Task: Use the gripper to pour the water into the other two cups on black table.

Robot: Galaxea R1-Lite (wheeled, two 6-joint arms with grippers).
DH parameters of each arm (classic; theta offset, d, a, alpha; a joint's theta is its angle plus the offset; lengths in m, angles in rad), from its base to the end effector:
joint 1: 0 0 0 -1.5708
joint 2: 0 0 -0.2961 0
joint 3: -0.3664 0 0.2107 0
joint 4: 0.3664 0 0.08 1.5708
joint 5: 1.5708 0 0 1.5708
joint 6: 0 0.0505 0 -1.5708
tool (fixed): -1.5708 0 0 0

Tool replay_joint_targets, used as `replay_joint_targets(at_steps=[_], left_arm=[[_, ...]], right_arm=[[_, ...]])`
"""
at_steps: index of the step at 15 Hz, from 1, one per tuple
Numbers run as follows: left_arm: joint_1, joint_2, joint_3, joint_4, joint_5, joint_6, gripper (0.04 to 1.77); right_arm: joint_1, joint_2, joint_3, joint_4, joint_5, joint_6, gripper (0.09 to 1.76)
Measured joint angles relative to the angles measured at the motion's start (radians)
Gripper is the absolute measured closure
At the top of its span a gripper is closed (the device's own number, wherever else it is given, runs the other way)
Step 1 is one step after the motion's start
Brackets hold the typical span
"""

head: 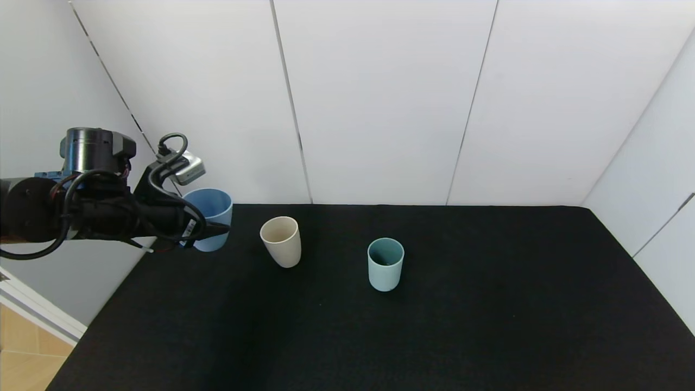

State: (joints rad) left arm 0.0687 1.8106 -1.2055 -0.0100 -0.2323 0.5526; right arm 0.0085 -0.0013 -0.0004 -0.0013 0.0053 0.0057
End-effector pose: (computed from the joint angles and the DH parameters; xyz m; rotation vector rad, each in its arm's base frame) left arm 0.3819 0.0146 0.1654 0.4459 0.5277 -0.3160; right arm 0.0310 0.0005 0.0758 0.0057 -0.0030 0.0138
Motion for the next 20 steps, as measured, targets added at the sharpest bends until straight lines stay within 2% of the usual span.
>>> replay_joint_targets(at_steps=[2,4,6,9,16,20], left_arm=[[-0.008,0.026,-0.053,0.051,0.053,0.053,0.58],[-0.026,0.049,-0.08,0.057,0.113,0.094,0.58],[-0.058,0.065,-0.109,0.066,0.153,0.105,0.58],[-0.115,0.072,-0.162,0.149,0.205,0.111,0.58],[-0.156,0.094,-0.197,0.155,0.314,0.197,0.58],[-0.19,0.109,-0.204,0.155,0.421,0.254,0.58]], right_arm=[[0.0,0.0,0.0,0.0,0.0,0.0,0.14],[0.0,0.0,0.0,0.0,0.0,0.0,0.14],[0.0,0.0,0.0,0.0,0.0,0.0,0.14],[0.0,0.0,0.0,0.0,0.0,0.0,0.14],[0.0,0.0,0.0,0.0,0.0,0.0,0.14],[0.0,0.0,0.0,0.0,0.0,0.0,0.14]])
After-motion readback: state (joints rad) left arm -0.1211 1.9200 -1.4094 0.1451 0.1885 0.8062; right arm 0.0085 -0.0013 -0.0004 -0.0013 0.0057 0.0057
